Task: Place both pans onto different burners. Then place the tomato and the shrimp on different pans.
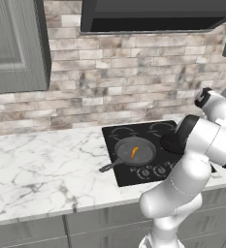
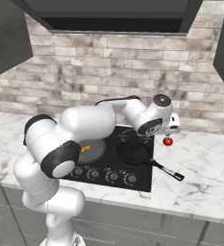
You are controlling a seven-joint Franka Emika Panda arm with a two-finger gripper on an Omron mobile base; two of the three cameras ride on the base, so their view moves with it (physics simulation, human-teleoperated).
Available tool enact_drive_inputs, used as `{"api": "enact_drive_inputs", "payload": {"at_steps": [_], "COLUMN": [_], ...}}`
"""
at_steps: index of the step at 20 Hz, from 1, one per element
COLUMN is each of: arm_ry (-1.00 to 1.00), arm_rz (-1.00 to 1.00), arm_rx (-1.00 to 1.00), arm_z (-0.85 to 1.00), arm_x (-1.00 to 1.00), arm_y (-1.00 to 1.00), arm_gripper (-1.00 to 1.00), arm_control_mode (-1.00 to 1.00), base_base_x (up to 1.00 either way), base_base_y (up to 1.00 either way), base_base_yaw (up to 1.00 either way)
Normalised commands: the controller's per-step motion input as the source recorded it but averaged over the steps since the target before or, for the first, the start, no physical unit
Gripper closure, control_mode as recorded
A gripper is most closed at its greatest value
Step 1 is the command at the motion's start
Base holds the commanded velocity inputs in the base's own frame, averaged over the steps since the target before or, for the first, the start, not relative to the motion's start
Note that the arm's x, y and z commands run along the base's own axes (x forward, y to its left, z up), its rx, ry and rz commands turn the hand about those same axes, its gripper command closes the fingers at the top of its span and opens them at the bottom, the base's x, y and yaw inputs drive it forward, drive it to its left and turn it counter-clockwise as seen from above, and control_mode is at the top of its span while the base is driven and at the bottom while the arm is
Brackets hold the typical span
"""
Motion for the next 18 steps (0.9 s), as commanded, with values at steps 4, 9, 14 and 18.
{"api": "enact_drive_inputs", "payload": {"at_steps": [4, 9, 14, 18], "arm_ry": [-0.10, -0.05, -0.02, 0.00], "arm_rz": [0.00, 0.00, 0.00, 0.00], "arm_rx": [0.07, 0.05, 0.03, 0.01], "arm_z": [-0.23, -0.16, -0.13, 0.00], "arm_x": [0.15, 0.13, 0.12, 0.10], "arm_y": [-0.05, -0.06, -0.05, -0.16], "arm_gripper": [-1.00, -1.00, -1.00, -1.00], "arm_control_mode": [-1.00, -1.00, -1.00, -1.00], "base_base_x": [0.00, 0.00, 0.00, 0.00], "base_base_y": [0.00, 0.00, 0.00, 0.00], "base_base_yaw": [0.00, 0.00, 0.00, 0.00]}}
